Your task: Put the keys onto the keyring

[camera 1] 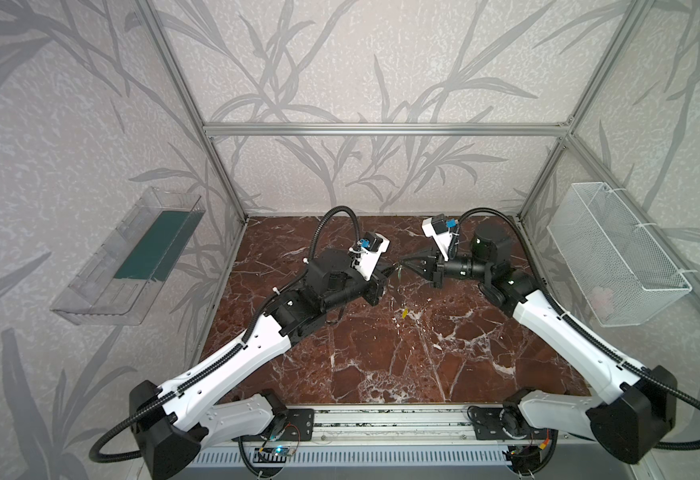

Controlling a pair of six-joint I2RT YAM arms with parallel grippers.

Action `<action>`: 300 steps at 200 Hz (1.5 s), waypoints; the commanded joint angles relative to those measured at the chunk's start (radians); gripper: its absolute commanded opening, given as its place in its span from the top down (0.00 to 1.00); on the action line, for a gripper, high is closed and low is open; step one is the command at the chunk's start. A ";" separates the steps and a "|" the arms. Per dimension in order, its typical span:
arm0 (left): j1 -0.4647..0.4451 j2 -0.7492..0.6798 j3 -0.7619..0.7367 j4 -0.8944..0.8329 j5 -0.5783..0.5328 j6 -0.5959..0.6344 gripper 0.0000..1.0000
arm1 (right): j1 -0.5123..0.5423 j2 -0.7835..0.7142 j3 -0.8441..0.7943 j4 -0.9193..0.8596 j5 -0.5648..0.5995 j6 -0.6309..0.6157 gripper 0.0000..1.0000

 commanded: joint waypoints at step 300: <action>-0.014 -0.078 -0.022 0.093 0.019 0.034 1.00 | 0.002 0.006 0.050 -0.054 0.118 0.007 1.00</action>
